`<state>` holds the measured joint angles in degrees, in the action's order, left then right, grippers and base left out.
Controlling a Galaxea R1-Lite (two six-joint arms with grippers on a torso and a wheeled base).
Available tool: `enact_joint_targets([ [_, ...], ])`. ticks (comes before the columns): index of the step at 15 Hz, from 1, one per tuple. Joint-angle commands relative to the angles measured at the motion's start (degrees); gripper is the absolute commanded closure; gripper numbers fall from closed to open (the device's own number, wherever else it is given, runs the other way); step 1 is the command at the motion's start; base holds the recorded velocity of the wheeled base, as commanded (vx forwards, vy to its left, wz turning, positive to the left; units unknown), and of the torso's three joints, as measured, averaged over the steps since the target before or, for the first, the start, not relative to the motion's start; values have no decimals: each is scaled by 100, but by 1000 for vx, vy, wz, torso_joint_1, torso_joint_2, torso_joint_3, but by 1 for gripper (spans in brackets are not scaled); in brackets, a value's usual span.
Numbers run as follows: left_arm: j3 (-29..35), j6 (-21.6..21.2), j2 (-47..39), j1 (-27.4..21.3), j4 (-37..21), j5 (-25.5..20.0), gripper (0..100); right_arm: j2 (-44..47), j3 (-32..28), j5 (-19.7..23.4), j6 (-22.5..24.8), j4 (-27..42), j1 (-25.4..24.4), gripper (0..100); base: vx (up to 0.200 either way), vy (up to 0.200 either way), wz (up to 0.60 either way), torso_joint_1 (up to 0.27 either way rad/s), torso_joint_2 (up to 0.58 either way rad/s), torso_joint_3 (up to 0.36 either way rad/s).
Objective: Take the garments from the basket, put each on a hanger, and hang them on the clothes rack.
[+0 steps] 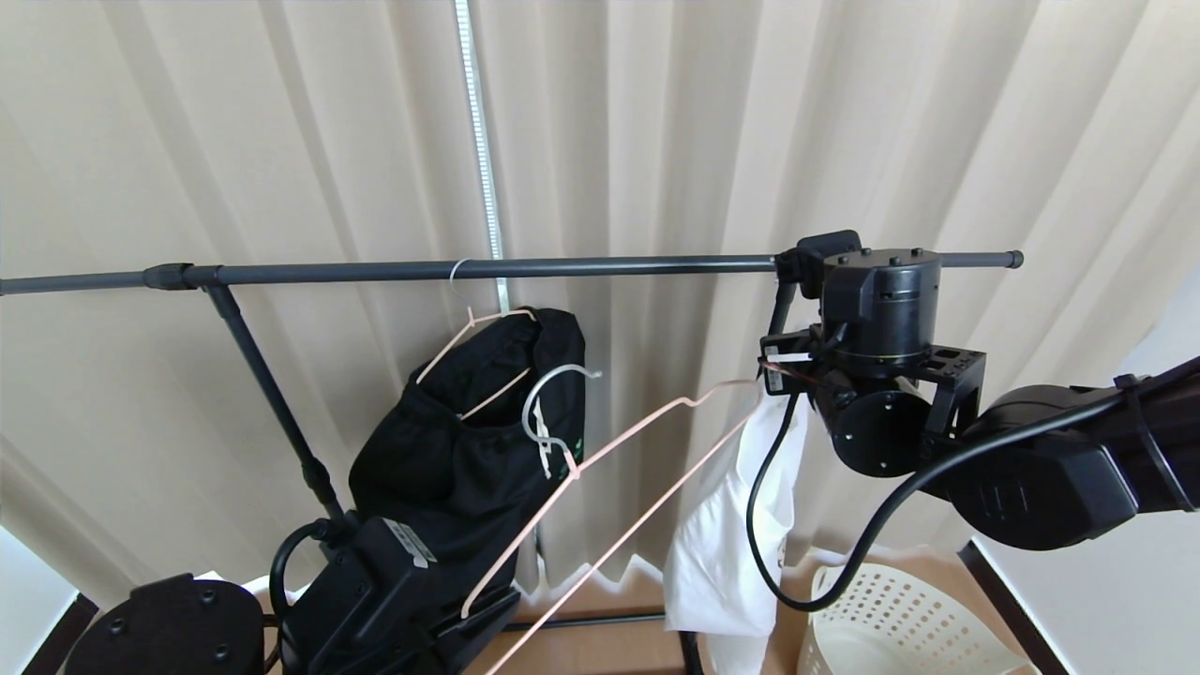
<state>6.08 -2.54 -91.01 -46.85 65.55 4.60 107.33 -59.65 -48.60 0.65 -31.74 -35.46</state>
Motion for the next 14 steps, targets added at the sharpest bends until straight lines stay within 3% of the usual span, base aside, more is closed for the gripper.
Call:
enact_joint_targets([
  [1, 25, 60, -48, 0, 2, -55, 100, -1, 6, -9, -3, -7, -22, 100, 0, 0, 0, 0, 0, 0],
  [6, 77, 148, -145, -9, 54, -134, 100, -10, 32, -18, -12, -7, -40, 100, 0, 0, 0, 0, 0, 0],
  [10, 42, 139, -531, -9, 573, -108, 100, -63, 120, -18, -12, -7, -189, 100, 0, 0, 0, 0, 0, 0],
  [14, 51, 148, -593, -9, 652, -108, 100, -71, 164, -97, -12, -7, -286, 100, 0, 0, 0, 0, 0, 0],
])
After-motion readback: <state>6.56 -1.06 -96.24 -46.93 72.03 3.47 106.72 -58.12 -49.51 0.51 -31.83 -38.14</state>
